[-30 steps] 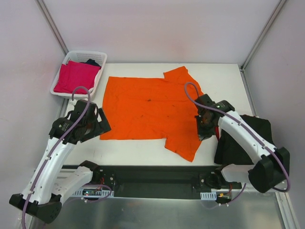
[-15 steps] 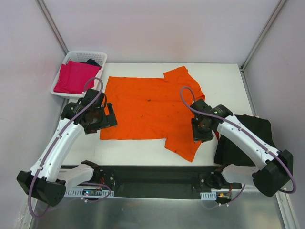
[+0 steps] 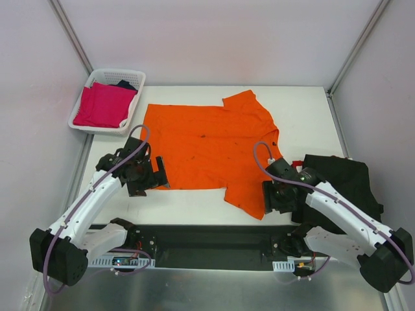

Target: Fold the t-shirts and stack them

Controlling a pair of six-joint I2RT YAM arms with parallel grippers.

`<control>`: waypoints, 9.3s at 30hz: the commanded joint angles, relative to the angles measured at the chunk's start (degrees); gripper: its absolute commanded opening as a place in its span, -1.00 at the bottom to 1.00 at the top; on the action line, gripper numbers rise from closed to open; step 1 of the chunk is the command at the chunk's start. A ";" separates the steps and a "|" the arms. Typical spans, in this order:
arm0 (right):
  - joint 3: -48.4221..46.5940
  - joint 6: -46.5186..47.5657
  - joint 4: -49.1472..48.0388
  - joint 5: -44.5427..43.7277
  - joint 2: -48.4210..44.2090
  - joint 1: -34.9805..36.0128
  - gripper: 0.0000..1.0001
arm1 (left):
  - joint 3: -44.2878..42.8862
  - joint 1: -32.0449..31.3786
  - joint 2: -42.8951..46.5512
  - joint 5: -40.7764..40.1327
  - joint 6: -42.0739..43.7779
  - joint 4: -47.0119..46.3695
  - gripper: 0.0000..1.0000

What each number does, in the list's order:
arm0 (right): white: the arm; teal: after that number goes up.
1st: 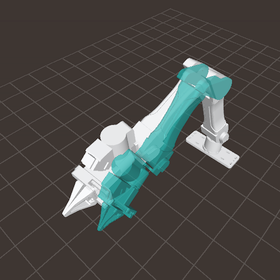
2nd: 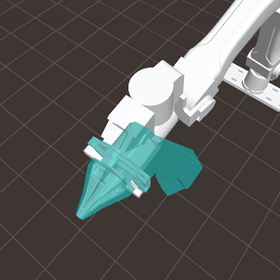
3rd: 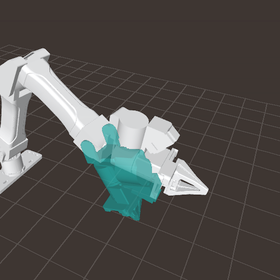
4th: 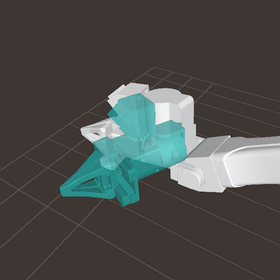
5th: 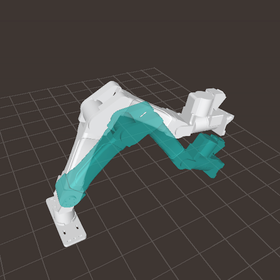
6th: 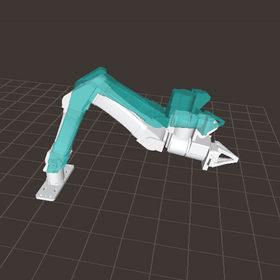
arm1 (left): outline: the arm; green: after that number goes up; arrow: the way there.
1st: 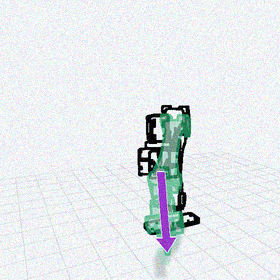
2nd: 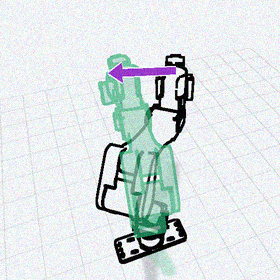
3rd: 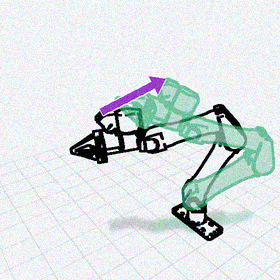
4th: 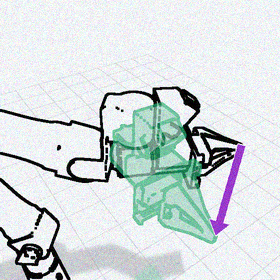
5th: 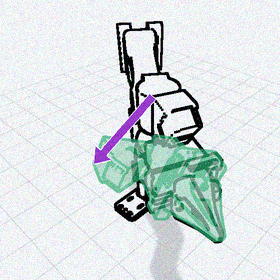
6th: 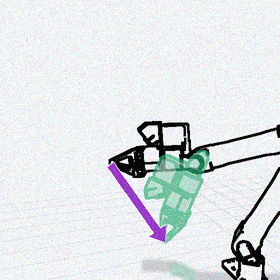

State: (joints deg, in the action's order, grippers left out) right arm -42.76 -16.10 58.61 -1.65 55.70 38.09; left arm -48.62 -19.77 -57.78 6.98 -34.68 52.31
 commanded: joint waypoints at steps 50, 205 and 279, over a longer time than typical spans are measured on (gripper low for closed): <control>9.36 -6.13 -14.31 9.56 4.86 -6.19 0.29 | 0.10 0.70 -12.18 3.39 -8.57 -8.98 0.97; 2.60 -3.59 -11.33 3.94 15.14 5.33 -0.98 | 7.23 23.46 -22.90 -13.84 -3.29 -14.61 0.05; -21.39 12.14 -3.59 4.20 25.33 -15.49 -0.98 | -15.44 23.37 -23.34 -3.38 2.86 -3.98 -1.00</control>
State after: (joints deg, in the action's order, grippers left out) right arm -60.14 -7.84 53.63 0.91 79.18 24.97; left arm -59.79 3.44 -78.61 2.90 -33.12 45.87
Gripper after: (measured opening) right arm 0.022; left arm 0.009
